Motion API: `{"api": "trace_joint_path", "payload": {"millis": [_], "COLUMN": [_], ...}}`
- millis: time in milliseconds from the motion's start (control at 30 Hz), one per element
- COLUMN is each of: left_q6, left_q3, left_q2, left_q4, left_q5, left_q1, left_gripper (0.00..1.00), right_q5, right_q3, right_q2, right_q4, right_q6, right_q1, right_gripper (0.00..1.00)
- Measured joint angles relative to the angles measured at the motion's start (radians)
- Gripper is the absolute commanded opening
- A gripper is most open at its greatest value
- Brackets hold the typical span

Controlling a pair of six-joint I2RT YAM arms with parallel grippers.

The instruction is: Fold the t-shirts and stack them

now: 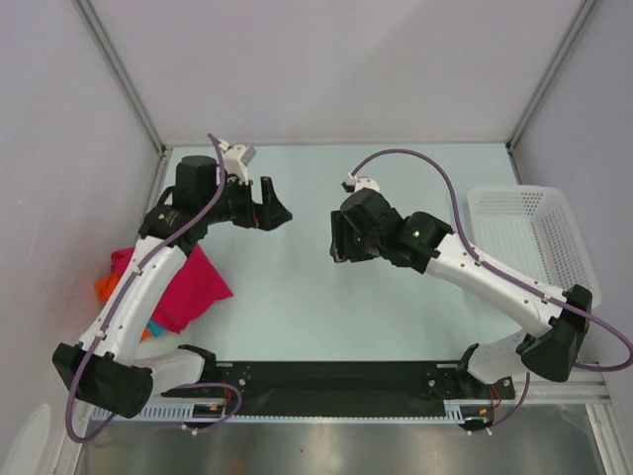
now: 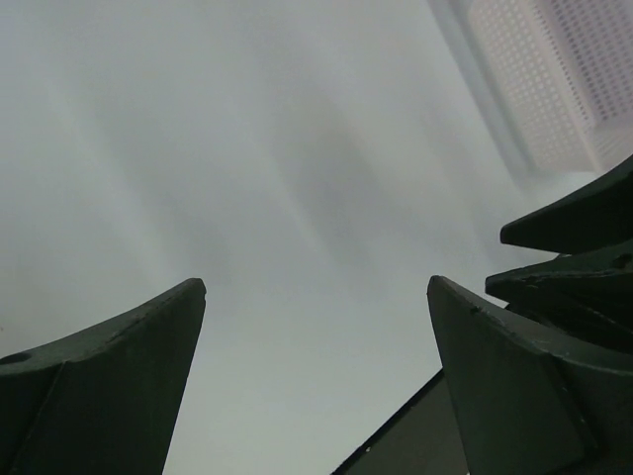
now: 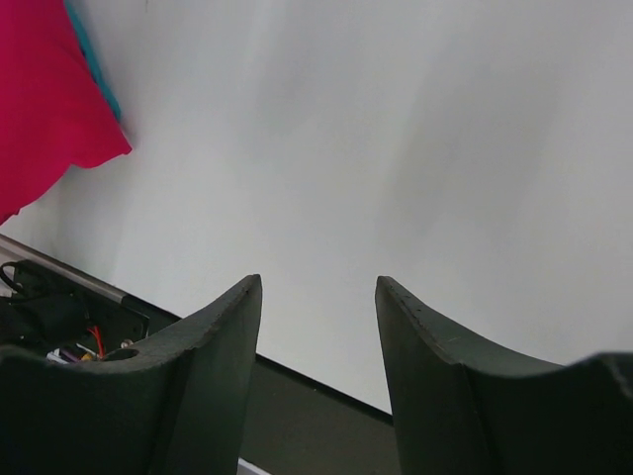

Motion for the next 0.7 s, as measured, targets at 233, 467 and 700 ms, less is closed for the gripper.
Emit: {"api": "trace_joint_path", "payload": {"millis": [233,467,700], "left_q6": [0.073,0.101,0.061], "left_q3": [0.026,0.186,0.183], "left_q2": [0.077,0.28,0.244], "left_q4": [-0.019,-0.038,0.013], "left_q5": [-0.176,-0.259,-0.265], "left_q1": [-0.221,-0.386,-0.386], "left_gripper": [1.0,1.0,1.0], "right_q5": [0.008,0.055,0.082], "right_q3": [0.05,0.07,0.07], "right_q2": [0.06,0.078,0.05], "right_q4": [-0.006,-0.032,0.053], "right_q6": [-0.017,-0.024,-0.016], "right_q1": [-0.034,-0.102,-0.13], "right_gripper": [0.57,0.59,0.59]}}
